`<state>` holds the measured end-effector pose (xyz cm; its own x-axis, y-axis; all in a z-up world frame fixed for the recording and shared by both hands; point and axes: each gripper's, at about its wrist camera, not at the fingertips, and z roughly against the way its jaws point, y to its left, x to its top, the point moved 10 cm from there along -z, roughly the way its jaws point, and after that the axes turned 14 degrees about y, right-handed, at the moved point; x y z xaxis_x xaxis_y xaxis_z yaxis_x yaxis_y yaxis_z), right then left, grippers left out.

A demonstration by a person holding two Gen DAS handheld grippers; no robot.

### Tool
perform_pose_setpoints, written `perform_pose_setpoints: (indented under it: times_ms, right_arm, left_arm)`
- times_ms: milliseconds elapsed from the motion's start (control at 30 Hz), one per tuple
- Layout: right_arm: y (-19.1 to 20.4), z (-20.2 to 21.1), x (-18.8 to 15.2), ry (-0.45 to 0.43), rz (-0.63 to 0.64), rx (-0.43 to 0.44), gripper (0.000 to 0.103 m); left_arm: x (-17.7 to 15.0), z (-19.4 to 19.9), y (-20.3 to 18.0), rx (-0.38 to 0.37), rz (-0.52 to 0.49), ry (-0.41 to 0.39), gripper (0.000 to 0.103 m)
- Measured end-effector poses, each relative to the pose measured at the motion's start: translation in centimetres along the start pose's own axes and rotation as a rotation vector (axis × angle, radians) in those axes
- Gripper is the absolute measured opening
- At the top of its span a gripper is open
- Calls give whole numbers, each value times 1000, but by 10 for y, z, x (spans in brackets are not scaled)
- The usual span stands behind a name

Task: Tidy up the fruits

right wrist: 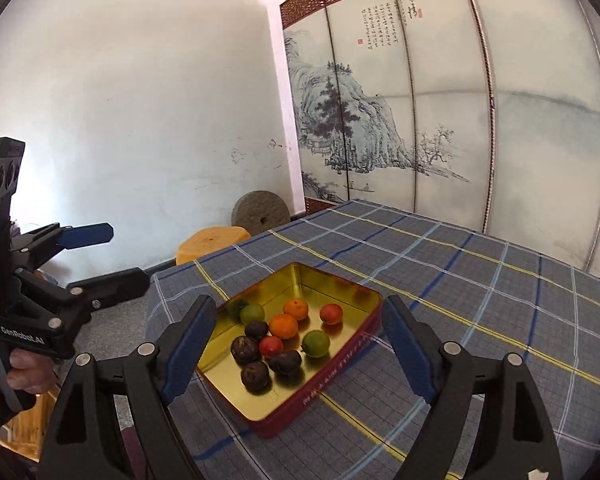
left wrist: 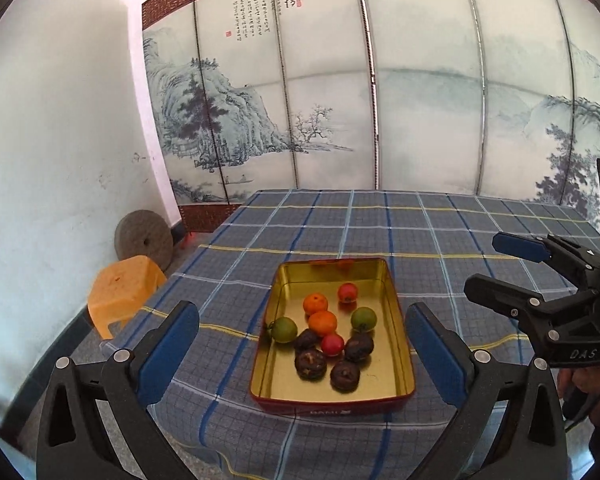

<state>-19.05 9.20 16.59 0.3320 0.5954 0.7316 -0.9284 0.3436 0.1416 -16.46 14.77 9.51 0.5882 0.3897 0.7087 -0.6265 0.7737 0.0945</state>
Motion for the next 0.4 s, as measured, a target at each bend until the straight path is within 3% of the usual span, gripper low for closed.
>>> perform_pose_setpoints:
  times_ms: [133, 200, 400]
  right_arm:
    - [-35, 2, -18, 25, -67, -10, 93]
    - [-62, -3, -31, 59, -97, -39, 93]
    - [-182, -24, -90, 258, -193, -262, 93]
  left_arm:
    - [2, 2, -12, -3, -1, -3, 102]
    - [2, 1, -14, 0, 8, -2, 102]
    - [1, -9, -22, 27, -2, 40, 102]
